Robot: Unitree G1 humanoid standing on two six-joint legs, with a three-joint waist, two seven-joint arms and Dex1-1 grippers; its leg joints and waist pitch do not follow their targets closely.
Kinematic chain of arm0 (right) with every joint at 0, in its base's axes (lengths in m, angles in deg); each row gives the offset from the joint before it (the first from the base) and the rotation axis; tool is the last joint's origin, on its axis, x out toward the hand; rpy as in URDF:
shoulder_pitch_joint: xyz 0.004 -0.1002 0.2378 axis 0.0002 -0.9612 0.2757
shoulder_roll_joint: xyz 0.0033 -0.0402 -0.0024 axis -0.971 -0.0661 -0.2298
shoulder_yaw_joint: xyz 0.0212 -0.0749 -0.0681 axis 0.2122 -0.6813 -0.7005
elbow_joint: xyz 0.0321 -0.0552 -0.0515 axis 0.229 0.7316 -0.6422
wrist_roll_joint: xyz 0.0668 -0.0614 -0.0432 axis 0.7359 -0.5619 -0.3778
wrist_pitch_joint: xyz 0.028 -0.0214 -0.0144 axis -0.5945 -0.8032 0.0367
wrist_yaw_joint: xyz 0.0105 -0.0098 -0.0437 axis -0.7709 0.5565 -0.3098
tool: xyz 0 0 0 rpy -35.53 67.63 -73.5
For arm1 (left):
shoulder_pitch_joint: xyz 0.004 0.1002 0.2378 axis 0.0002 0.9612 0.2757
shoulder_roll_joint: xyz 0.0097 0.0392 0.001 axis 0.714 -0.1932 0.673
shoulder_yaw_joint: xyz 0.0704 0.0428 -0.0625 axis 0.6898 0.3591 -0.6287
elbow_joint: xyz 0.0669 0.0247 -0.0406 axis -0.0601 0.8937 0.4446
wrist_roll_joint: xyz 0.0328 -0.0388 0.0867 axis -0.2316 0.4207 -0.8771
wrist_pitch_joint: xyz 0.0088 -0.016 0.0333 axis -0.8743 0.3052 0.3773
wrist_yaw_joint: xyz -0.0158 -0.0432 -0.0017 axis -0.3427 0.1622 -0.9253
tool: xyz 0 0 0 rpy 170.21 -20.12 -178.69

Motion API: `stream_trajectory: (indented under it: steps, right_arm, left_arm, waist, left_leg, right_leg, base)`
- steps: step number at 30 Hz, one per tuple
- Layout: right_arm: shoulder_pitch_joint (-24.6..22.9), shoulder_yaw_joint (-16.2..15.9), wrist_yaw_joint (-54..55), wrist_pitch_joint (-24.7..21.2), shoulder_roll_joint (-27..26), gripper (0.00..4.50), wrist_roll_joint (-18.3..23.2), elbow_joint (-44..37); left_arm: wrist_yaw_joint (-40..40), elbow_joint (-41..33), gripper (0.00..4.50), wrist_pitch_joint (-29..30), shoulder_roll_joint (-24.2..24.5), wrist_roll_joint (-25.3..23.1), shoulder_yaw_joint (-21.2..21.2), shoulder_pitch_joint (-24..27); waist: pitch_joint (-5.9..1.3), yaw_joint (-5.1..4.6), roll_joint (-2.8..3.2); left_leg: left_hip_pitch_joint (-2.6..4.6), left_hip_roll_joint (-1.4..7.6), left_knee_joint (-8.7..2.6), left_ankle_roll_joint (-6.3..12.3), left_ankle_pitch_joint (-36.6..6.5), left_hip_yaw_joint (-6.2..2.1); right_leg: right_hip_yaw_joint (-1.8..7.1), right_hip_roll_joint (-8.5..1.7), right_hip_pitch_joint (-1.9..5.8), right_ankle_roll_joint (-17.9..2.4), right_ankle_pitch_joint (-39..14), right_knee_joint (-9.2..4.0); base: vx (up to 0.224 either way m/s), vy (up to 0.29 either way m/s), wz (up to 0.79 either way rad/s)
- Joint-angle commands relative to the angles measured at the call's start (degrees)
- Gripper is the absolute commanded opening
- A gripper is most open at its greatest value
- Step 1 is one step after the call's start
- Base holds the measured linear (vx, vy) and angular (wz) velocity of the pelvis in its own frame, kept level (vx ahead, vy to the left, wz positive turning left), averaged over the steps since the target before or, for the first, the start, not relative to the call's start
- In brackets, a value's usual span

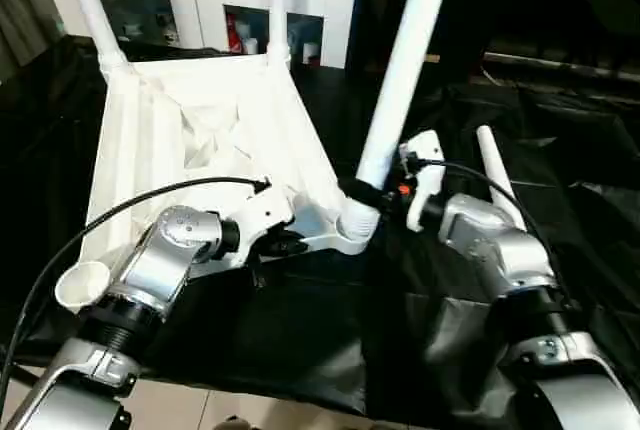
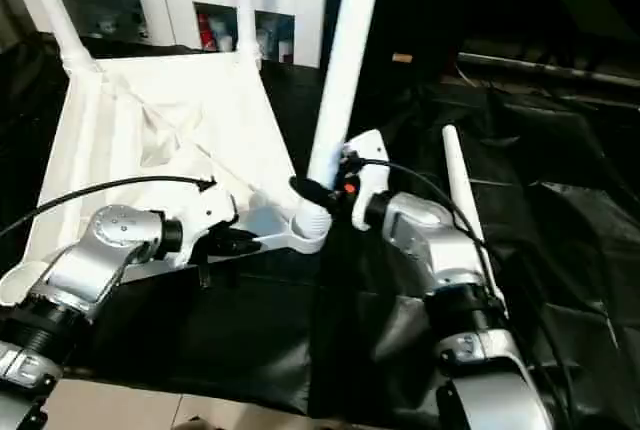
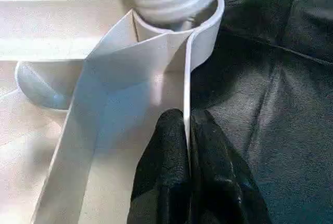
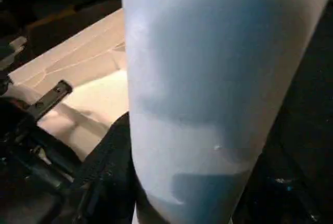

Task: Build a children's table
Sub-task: Insert table leg to table base

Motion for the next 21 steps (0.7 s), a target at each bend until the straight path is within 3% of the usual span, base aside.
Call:
stream_trajectory:
  steps: [1, 5, 9, 16, 21]
  right_arm:
    - [1.11, -0.46, -0.79, -0.08, 0.41, 1.91, -0.83, 1.01]
    - [1.47, -1.86, -1.67, 0.11, 0.76, 1.91, -2.36, 2.41]
    - [1.91, -1.11, -1.15, 1.25, 0.58, 1.91, -2.25, 3.49]
    - [0.83, 1.37, -0.75, 3.07, -0.01, 1.91, -1.23, 5.57]
    - [-3.29, 4.87, 1.19, 7.65, -1.38, 1.91, 1.03, 6.07]
  left_arm:
    - [-0.91, 0.46, 0.0, 0.69, -0.14, 0.96, 0.97, 1.1]
    - [-1.36, 2.18, 0.0, 0.07, 0.38, -0.08, 1.45, -0.07]
    - [-1.73, 2.27, 0.0, 0.1, 0.41, -0.22, 1.58, -0.28]
    - [-1.21, 3.01, 0.0, -0.29, -0.14, -0.36, 1.54, -1.12]
    - [-0.18, 4.45, 0.0, -1.11, -0.53, -0.37, 1.02, -2.13]
  waist:
    - [-3.93, 0.5, -0.38]
    - [-3.88, 0.47, -0.33]
    - [-3.91, 0.57, -0.3]
    - [-3.93, 0.66, -0.25]
    - [-3.95, 0.95, 0.15]
  left_leg:
    - [0.29, 4.51, -4.08, 3.13, -3.55, -1.66]
    - [0.36, 4.5, -4.14, 2.44, -4.41, -1.71]
    - [0.45, 4.54, -4.14, 2.08, -4.53, -1.71]
    - [0.47, 4.62, -4.19, 1.67, -5.28, -1.77]
    - [0.56, 4.73, -4.25, 1.24, -6.2, -1.79]
  right_leg:
    - [2.93, -6.06, 3.02, -13.74, -8.97, -3.29]
    - [3.03, -6.08, 3.01, -13.72, -9.02, -3.29]
    - [3.06, -6.17, 3.04, -13.93, -8.62, -3.32]
    - [3.07, -6.19, 3.11, -14.31, -8.55, -3.33]
    - [3.15, -6.34, 3.11, -14.24, -8.17, -3.45]
  base:
    - [0.0, 0.0, 0.0]
    - [0.0, 0.0, 0.0]
    - [0.0, 0.0, 0.0]
    - [0.0, 0.0, 0.0]
    - [0.0, 0.0, 0.0]
